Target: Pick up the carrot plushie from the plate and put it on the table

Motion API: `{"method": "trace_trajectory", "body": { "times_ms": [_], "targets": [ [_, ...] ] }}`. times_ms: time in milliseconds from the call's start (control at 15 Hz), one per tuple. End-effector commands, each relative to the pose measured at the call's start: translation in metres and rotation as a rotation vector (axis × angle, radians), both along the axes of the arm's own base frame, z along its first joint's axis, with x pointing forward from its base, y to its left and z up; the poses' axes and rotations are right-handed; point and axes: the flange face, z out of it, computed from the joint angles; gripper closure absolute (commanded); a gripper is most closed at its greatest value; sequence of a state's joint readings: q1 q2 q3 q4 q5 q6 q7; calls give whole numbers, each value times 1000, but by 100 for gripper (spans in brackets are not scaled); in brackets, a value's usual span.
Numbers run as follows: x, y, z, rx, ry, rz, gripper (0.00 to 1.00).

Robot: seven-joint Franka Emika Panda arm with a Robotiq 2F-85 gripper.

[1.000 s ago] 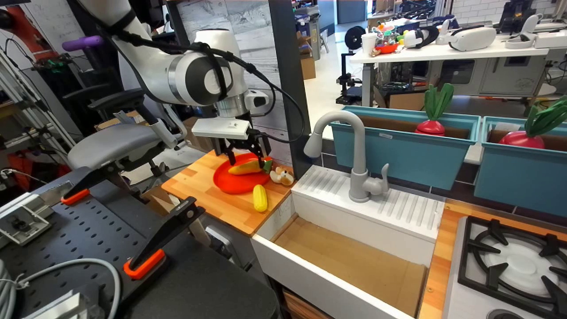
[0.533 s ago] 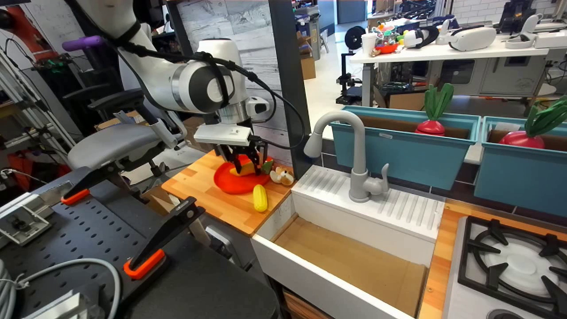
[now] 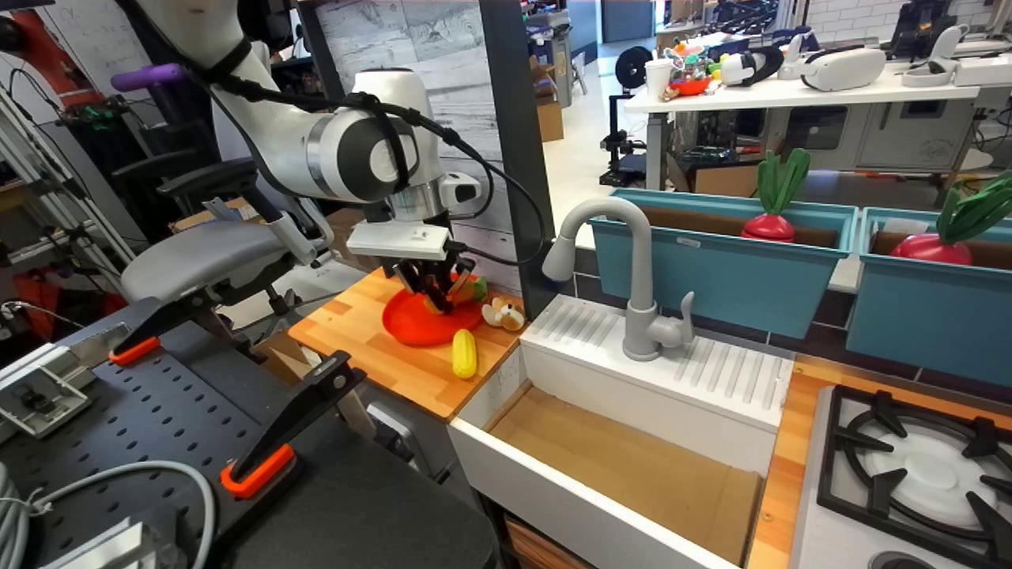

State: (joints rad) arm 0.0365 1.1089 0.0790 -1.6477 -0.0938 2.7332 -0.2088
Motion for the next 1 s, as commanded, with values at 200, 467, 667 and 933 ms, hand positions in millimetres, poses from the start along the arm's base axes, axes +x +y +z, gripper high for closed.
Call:
{"method": "trace_trajectory", "body": {
  "times_ms": [200,467,667,933],
  "targets": [
    [8,1,25,20,-77,78,98],
    [3,2,43,41,-142,111,98],
    [-4,7,56,51,-168,148,98],
    [-9,13,70,52,-183,202,98]
  ]
}}
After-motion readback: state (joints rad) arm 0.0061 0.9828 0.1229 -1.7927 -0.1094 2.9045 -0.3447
